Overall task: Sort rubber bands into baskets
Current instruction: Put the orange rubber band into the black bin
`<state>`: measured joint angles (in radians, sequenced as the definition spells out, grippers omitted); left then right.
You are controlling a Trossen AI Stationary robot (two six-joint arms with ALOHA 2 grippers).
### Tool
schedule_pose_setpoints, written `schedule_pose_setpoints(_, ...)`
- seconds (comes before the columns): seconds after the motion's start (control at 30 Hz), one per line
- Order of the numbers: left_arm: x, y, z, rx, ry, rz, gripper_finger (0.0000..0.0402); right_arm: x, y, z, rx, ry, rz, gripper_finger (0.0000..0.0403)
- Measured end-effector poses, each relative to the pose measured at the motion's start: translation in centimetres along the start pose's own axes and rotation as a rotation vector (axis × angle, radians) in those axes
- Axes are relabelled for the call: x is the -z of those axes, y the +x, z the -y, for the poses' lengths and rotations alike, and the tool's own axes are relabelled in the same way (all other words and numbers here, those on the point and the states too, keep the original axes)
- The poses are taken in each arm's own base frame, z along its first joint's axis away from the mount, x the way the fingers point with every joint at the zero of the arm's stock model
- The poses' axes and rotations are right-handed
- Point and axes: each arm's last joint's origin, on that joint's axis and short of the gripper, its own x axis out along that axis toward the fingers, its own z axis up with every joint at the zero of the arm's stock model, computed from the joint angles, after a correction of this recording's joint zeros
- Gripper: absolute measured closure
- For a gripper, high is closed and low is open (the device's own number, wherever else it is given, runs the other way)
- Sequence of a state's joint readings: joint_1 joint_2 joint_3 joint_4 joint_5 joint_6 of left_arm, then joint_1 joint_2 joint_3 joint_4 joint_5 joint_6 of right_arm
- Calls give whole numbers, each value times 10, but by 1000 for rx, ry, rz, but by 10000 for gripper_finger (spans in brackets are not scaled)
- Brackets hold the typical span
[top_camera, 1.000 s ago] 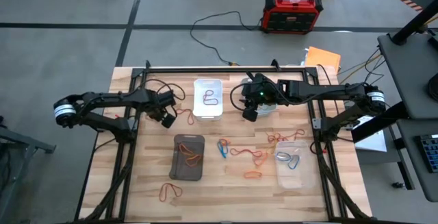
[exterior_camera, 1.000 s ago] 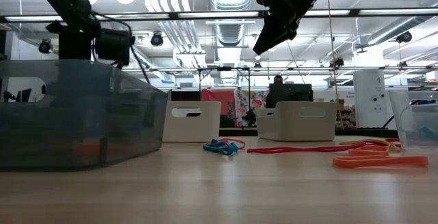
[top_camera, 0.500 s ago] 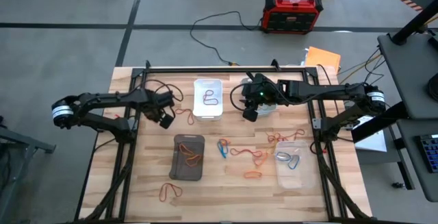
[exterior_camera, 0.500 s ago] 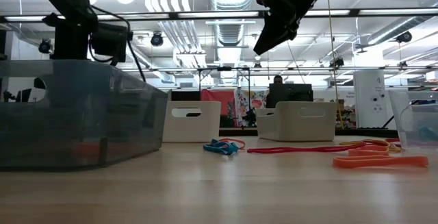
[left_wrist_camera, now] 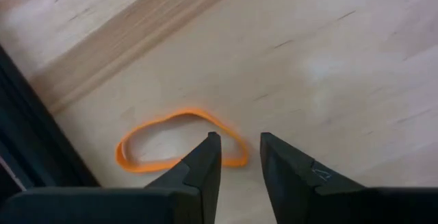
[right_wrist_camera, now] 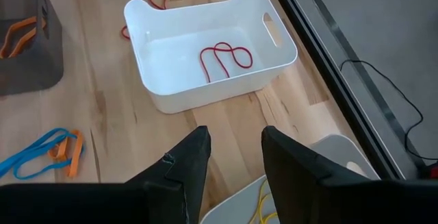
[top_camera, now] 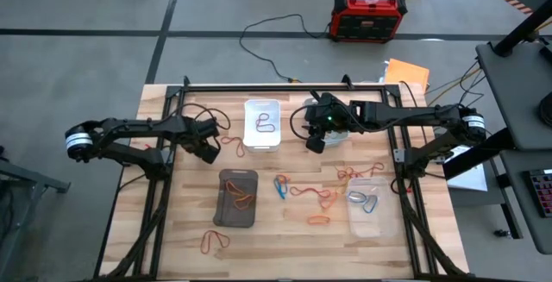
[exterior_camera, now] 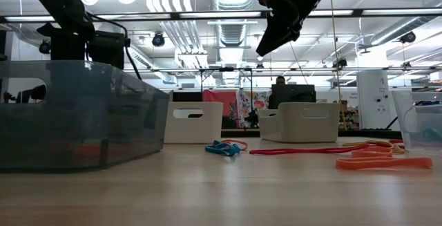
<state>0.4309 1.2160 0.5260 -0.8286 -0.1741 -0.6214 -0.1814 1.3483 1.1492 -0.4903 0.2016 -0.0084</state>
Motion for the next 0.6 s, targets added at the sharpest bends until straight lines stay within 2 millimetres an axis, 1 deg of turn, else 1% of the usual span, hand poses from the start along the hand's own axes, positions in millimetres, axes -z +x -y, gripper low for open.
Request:
schedule_pose_setpoints(0.3, 7, 10, -3, -5, -35, -7, 313, 0, 0, 0, 0, -1, 1, 280)
schedule_pose_setpoints(0.4, 7, 11, -3, -3, -53, -7, 320, 0, 0, 0, 0, -1, 1, 277)
schedule_pose_setpoints(0.5, 6, 10, -2, 5, -52, -3, 344, 0, 0, 0, 0, -1, 1, 273)
schedule_pose_setpoints(0.6, 6, 10, -1, 14, -48, 1, 388, 0, 0, 0, 0, -2, 1, 273)
